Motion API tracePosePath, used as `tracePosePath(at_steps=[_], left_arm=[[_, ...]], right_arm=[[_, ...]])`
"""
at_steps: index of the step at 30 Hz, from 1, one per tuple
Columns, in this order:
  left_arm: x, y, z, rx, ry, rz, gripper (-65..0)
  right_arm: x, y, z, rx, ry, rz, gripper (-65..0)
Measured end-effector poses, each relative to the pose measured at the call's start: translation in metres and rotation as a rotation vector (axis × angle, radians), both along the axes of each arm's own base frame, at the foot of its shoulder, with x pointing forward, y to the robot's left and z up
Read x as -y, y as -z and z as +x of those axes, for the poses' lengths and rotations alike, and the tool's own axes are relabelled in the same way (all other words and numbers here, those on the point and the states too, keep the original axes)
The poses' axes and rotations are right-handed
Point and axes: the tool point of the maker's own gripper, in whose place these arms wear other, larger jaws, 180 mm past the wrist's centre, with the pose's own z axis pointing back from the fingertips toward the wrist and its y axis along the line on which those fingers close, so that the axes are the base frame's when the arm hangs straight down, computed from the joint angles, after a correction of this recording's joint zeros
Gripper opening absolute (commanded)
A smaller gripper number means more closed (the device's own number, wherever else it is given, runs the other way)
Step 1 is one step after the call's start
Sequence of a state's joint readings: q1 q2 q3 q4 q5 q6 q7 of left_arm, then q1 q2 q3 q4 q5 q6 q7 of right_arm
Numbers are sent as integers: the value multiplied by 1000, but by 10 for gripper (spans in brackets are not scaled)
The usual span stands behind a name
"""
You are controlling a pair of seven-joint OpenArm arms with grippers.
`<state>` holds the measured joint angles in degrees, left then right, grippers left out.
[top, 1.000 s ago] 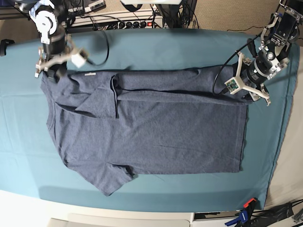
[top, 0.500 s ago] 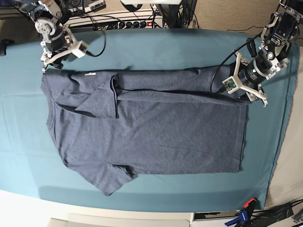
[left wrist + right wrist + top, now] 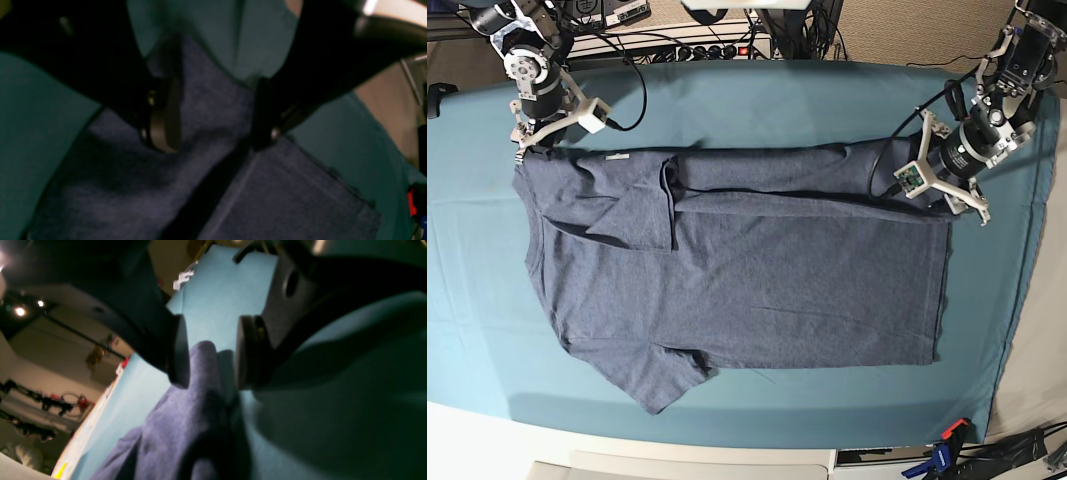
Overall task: Fold the T-shirt properly
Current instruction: 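Move the right gripper back to the collar corner and lower it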
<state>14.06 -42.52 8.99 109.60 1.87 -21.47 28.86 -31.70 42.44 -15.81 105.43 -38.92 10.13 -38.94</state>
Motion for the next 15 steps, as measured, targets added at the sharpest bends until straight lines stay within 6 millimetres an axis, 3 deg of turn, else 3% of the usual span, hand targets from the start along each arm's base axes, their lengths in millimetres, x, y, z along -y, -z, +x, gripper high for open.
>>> tracePosePath(at_steps=[13,14,15], left_arm=[[1,0,0,1,-1,-2,-298],[0,0,0,3,1,6,-298],[-2,0,1,7,6,21,-298]], right_arm=[[22,16,29,47,39,-5,-416],[22,16,30,47,34,-3,-461],[22,16,30,47,32,-2,-549]])
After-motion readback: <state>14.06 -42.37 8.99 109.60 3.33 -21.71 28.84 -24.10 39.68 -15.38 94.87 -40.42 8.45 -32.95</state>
